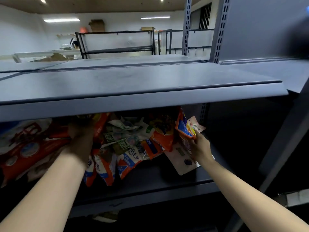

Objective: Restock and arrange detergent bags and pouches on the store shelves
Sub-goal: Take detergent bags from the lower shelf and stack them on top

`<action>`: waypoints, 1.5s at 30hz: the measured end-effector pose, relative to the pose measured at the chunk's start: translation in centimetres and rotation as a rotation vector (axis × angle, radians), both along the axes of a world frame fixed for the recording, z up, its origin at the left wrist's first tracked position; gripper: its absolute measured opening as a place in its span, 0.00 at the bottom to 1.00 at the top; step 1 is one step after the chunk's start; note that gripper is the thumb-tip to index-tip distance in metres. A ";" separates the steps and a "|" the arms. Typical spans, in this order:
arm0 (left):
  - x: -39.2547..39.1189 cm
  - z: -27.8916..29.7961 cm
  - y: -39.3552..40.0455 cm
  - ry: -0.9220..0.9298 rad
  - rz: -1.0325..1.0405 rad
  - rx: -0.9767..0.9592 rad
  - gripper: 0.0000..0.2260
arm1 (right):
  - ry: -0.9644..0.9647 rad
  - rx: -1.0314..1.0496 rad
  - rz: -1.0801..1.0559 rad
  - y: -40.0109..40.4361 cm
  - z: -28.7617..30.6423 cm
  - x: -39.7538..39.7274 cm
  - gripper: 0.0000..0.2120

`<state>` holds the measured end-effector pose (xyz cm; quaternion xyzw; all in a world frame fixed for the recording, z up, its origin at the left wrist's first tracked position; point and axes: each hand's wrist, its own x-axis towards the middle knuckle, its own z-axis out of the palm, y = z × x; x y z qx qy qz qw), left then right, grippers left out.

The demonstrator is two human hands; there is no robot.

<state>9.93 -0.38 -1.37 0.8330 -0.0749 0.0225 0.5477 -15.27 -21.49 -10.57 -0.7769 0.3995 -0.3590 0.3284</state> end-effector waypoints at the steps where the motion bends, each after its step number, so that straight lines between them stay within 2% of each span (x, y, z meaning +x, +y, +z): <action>1: -0.3 0.2 -0.1 -0.042 0.035 0.025 0.20 | -0.018 0.028 -0.027 0.0 0.3 -0.1 0.07; 4: -2.8 0.9 -0.3 -0.217 0.117 0.027 0.14 | -0.107 0.081 -0.046 0.6 0.9 -0.7 0.06; 7: -5.3 1.0 -0.1 -0.353 0.068 -0.016 0.13 | -0.194 0.068 -0.038 1.2 1.3 -1.8 0.11; 9: -6.8 1.2 0.0 -0.375 0.053 -0.053 0.13 | -0.249 0.059 -0.022 1.5 1.7 -2.6 0.14; 14: -12.9 -0.4 0.2 -0.378 -0.029 -0.289 0.10 | -0.348 0.118 0.010 2.1 2.6 -4.8 0.16; 21: -19.3 -3.1 0.2 -0.407 -0.073 -0.034 0.06 | -0.430 0.131 0.016 4.6 3.6 -9.4 0.11; 26: -22.4 -3.6 -0.2 -0.451 -0.162 -0.018 0.12 | -0.497 0.065 -0.053 6.7 4.5 -13.9 0.08; 29: -24.5 -2.8 -0.1 -0.521 -0.200 -0.073 0.15 | -0.494 0.017 -0.112 8.2 5.2 -17.0 0.09; 35: -28.7 -0.8 0.4 -0.477 -0.355 -0.151 0.12 | -0.518 -0.041 -0.182 11.2 7.2 -23.4 0.08; 45: -38.1 2.7 -0.7 -0.319 -0.762 -0.395 0.09 | -0.543 -0.180 -0.361 13.7 9.5 -34.5 0.08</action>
